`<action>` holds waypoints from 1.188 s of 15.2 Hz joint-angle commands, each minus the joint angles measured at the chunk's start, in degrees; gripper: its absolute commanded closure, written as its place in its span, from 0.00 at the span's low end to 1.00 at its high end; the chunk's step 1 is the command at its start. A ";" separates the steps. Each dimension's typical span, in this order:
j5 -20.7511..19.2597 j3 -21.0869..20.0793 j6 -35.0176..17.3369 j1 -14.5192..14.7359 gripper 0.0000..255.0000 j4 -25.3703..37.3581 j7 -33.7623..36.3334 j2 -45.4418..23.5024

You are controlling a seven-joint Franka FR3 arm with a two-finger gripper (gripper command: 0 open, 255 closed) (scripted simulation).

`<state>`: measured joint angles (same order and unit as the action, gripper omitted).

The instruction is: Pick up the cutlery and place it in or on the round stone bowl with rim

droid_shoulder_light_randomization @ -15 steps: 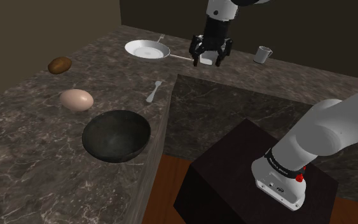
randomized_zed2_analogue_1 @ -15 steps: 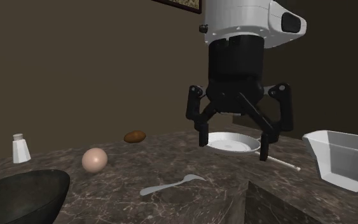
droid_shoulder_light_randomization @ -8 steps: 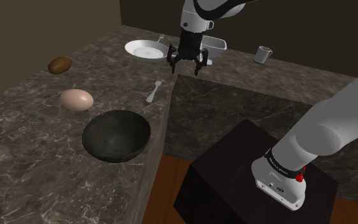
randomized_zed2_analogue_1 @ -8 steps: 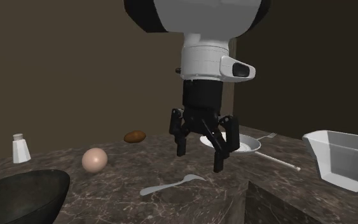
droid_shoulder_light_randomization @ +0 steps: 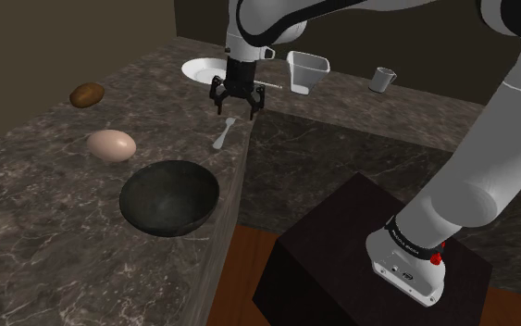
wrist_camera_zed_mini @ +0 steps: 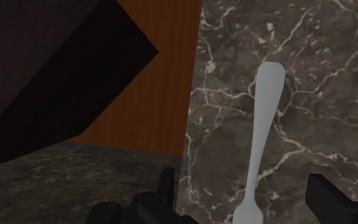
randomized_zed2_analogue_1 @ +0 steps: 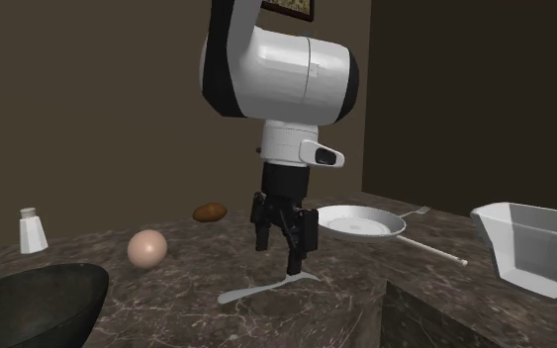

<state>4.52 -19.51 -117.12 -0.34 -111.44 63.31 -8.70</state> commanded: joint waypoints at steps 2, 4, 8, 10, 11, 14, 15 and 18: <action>-0.87 0.16 -0.94 0.96 0.00 4.86 3.98 -5.99; -1.01 0.20 -2.34 1.15 0.00 4.00 4.07 -6.55; -1.36 0.23 -5.13 1.47 0.00 2.44 4.31 -7.79; -1.51 0.25 -6.21 1.60 0.00 1.86 4.41 -8.31; -1.51 0.26 -6.21 1.60 0.00 1.88 4.41 -8.32; -1.51 0.26 -6.21 1.60 0.00 1.88 4.41 -8.33; -1.51 0.26 -6.21 1.60 0.00 1.88 4.41 -8.33; -1.51 0.26 -6.21 1.60 1.00 1.88 4.41 -8.33</action>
<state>3.01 -19.25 -123.32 1.26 -109.56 67.72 -17.02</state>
